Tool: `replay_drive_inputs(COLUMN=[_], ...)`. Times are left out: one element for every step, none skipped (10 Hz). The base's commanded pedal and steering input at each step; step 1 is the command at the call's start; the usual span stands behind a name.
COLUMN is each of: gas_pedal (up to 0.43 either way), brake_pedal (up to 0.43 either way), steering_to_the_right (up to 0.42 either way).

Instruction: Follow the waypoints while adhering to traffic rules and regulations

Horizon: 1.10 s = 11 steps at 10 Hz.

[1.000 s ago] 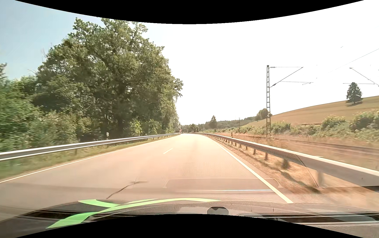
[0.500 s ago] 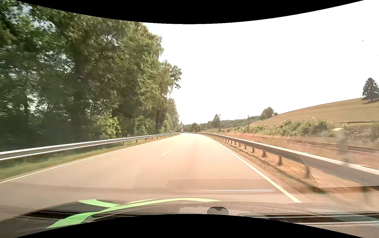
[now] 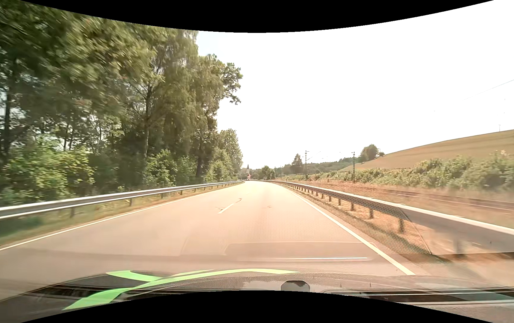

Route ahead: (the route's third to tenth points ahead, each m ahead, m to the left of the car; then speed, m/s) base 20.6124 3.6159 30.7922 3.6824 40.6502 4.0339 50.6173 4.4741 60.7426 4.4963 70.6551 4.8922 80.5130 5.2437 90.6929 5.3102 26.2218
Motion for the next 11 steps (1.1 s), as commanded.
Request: replay_drive_inputs(gas_pedal=[0.248,0.248,0.240,0.240,0.240,0.248,0.248,0.248,0.248,0.248,0.248], brake_pedal=[0.000,0.000,0.000,0.000,0.000,0.000,0.000,0.000,0.000,0.000,0.000], steering_to_the_right=[-0.006,-0.006,-0.006,-0.006,-0.006,-0.006,-0.006,-0.006,-0.006,-0.006,-0.006])
